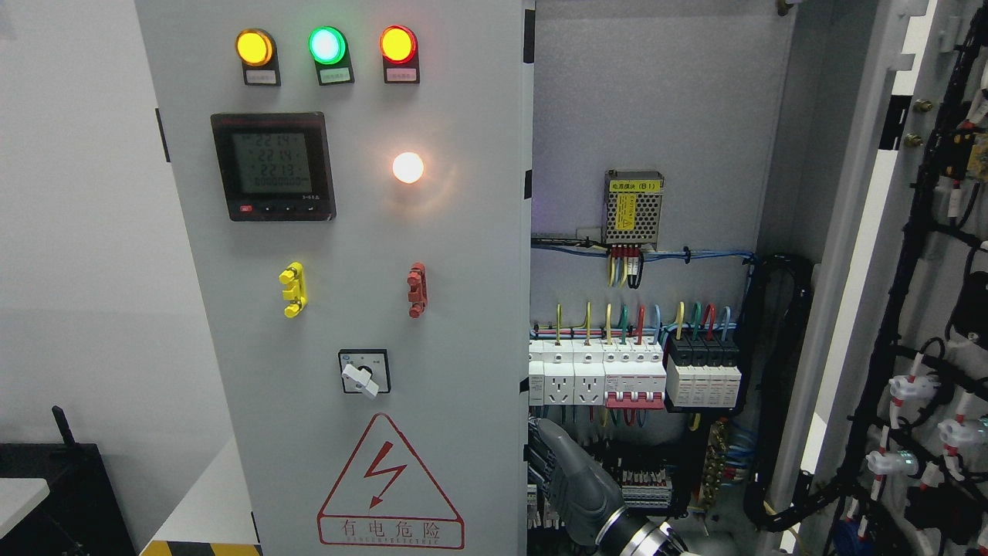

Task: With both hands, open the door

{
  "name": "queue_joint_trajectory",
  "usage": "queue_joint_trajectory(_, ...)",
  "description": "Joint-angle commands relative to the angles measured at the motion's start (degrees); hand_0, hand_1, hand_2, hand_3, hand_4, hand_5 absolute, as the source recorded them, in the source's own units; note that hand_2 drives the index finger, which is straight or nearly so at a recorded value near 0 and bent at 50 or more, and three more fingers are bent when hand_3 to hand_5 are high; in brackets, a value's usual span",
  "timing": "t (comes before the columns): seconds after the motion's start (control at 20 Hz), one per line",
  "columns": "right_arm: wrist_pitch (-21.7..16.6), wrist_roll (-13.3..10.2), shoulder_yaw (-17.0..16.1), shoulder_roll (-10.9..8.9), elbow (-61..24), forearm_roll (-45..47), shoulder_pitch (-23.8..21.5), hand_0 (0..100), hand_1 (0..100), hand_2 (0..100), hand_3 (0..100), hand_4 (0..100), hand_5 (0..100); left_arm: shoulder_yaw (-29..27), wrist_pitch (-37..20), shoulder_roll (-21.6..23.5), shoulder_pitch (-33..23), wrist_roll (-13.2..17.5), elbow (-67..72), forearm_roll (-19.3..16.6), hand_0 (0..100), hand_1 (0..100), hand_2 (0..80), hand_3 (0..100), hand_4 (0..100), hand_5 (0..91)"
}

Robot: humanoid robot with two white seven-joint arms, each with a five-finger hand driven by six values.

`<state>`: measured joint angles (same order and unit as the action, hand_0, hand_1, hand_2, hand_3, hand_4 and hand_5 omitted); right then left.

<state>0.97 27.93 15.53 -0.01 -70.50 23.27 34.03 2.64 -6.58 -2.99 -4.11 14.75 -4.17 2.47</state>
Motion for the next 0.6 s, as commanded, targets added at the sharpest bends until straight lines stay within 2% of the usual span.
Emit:
queue_joint_trajectory(0.0,0.00,0.28,0.02,-1.48,0.01,0.02,0.07,38,0,0,0,0,0,0.00,-0.01,0.00,0.07,0.01,-0.05,0.00,0,0,0.0,0,0,0.0)
queue_joint_trajectory(0.55,-0.09,0.37,0.02,-1.39,-0.17,0.10,0.07,38,0,0,0,0,0,0.00,-0.01,0.00,-0.02,0.01,-0.05,0.00,0,0,0.0,0,0,0.0)
